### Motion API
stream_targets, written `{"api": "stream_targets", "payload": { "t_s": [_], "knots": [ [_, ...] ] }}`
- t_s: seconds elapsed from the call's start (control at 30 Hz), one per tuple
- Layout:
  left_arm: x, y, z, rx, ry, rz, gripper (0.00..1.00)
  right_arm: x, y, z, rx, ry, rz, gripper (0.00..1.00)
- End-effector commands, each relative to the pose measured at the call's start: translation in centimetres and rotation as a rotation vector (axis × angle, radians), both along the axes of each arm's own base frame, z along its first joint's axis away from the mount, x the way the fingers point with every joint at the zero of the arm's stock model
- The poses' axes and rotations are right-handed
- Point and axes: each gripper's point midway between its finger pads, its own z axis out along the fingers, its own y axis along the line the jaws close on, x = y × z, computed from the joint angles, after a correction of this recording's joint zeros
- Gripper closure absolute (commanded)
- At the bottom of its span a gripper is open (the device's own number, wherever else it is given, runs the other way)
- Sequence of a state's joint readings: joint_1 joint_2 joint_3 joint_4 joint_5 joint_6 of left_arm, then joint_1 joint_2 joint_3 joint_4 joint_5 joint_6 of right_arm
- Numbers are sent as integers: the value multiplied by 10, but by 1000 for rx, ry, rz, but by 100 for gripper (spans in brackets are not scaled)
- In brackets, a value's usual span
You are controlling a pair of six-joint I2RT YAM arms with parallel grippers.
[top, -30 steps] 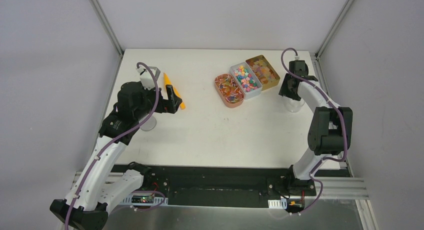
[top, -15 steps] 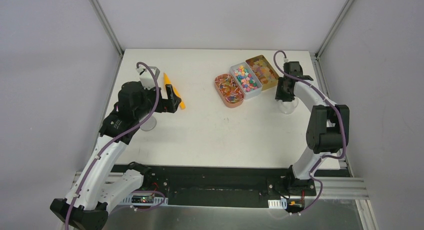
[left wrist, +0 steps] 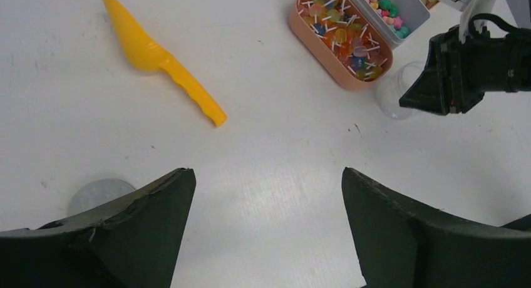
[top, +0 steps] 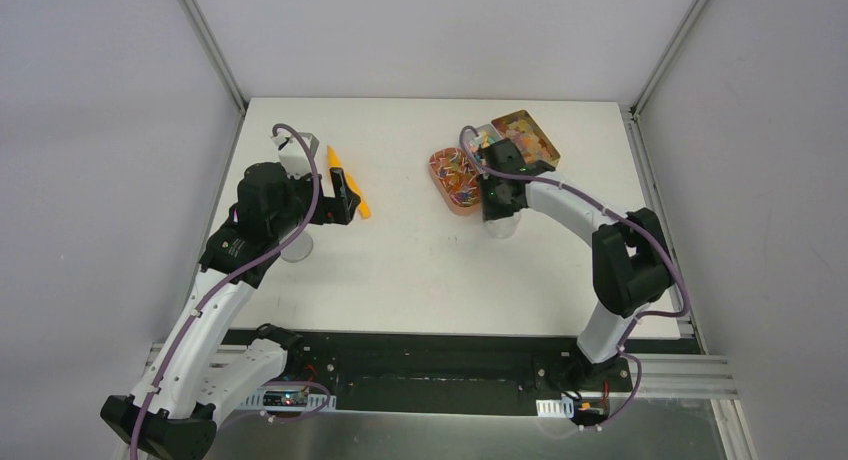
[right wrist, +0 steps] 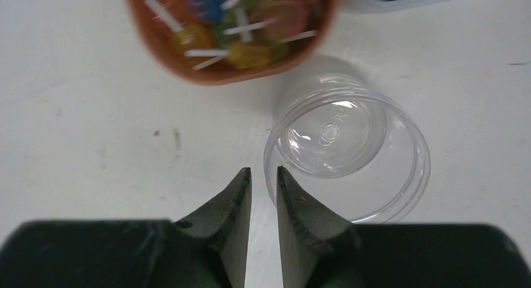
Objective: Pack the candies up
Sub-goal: Move the packing bottle to the center of the board.
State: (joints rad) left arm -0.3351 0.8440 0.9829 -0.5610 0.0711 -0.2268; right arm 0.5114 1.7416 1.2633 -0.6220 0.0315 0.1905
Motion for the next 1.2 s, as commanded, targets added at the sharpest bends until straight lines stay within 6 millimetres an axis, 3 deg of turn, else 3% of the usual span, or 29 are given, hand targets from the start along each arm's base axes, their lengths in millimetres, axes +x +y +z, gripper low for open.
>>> {"api": "stream_targets", "payload": {
  "t_s": [0.0, 0.13, 0.27, 0.43, 0.53, 0.63, 0.83, 1.03, 1.17],
  "knots": [
    [2, 7, 7, 22, -29, 36, 10, -8, 63, 27, 122, -25, 80, 77],
    [2, 9, 7, 28, -29, 46, 10, -25, 96, 34, 151, -21, 149, 77],
    [2, 13, 6, 38, -32, 66, 10, -36, 116, 35, 183, -8, 181, 77],
    [2, 11, 7, 30, -31, 57, 10, -44, 132, 36, 230, 9, 203, 77],
    [3, 13, 5, 37, -29, 68, 10, -44, 132, 38, 218, -5, 201, 76],
    [4, 14, 4, 41, -27, 76, 10, -37, 120, 46, 173, -62, 179, 74],
    [4, 16, 3, 45, -24, 85, 11, -7, 63, 59, -37, -214, 61, 76],
    [5, 15, 2, 45, -19, 86, 11, 10, 12, 75, -55, -272, -43, 76],
    [5, 15, 1, 46, -16, 87, 11, 24, -24, 66, -57, -267, -130, 76]
  ]
}}
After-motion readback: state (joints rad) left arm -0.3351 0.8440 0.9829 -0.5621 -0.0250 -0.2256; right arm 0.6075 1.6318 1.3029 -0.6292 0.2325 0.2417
